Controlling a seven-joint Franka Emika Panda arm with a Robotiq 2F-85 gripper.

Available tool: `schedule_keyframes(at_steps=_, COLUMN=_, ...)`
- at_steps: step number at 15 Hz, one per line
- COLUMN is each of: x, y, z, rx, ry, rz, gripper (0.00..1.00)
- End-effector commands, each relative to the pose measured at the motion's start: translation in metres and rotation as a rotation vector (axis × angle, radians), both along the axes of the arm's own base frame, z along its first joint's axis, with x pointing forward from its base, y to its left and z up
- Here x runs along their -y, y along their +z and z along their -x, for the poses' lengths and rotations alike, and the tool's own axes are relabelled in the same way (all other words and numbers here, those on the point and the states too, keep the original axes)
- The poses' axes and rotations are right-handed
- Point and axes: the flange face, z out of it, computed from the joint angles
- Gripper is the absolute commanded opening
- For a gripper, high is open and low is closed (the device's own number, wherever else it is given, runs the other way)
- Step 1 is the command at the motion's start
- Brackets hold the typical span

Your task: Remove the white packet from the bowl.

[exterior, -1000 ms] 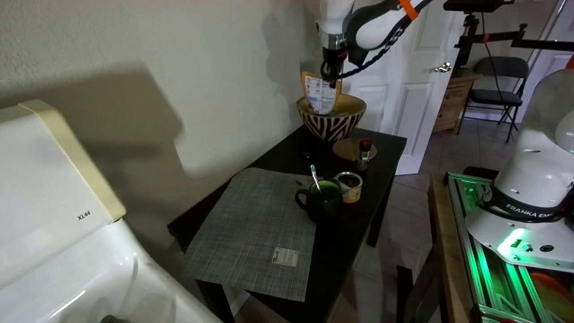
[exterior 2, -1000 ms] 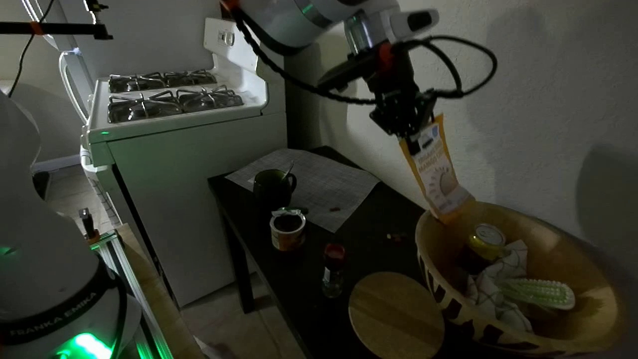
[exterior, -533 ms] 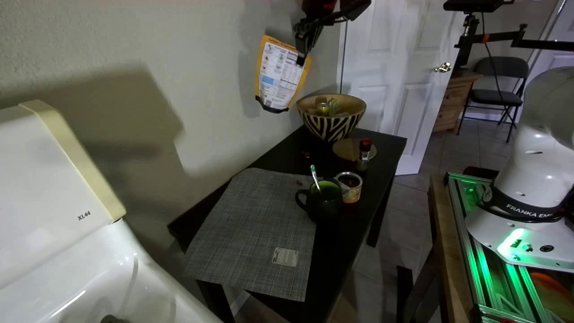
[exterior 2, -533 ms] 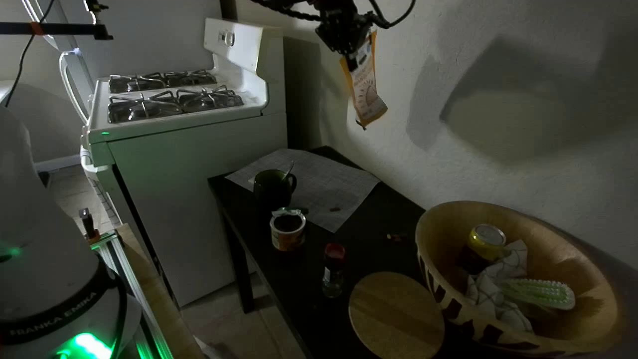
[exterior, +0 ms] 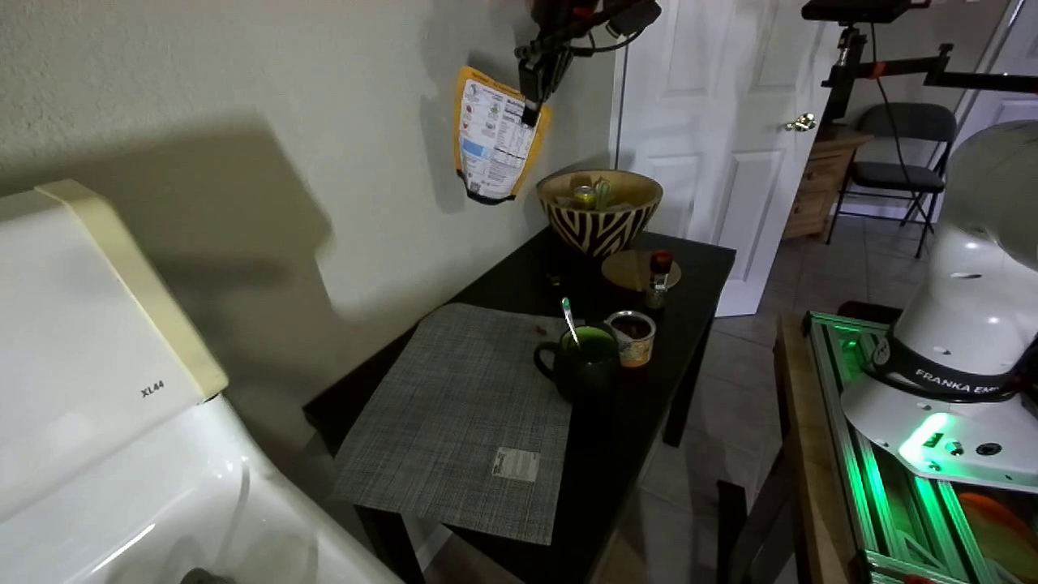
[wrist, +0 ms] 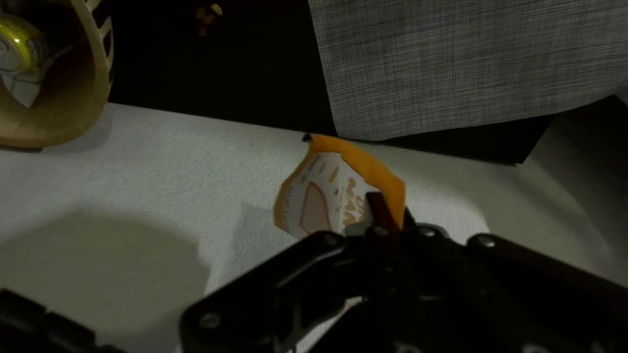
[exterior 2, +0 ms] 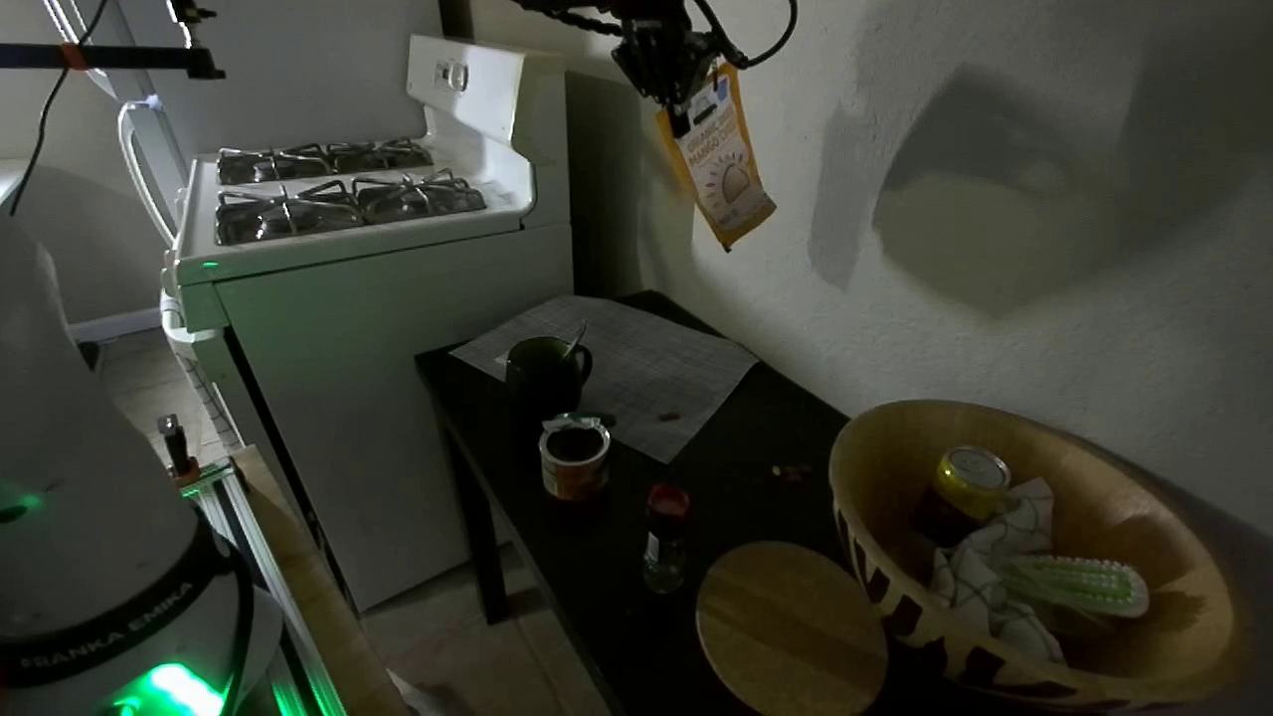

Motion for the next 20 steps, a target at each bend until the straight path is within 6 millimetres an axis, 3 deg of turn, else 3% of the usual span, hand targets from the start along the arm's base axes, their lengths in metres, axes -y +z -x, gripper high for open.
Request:
schedule_keyframes(at_steps=1, x=-0.039, y=-0.031, z=-0.019, rx=-0.078, ry=-0.052, rz=-0.017, gripper=0.01)
schedule_keyframes(at_steps=6, x=-0.11, y=-0.083, z=-0.032, rx=-0.213, ry=-0.085, rz=-0.03, gripper=0.01)
schedule_keyframes(at_steps=12, x=-0.166, y=-0.135, z=-0.068, rx=-0.296, ry=-0.12, rz=-0.137, gripper=0.01)
schedule_keyframes(at_steps=16, x=-0.184, y=-0.156, z=-0.089, rx=-0.358, ry=-0.116, rz=-0.259, gripper=0.01)
schedule_keyframes(at_steps=20, x=-0.183, y=-0.182, z=-0.105, rx=-0.402, ry=-0.131, rz=-0.364, gripper=0.01)
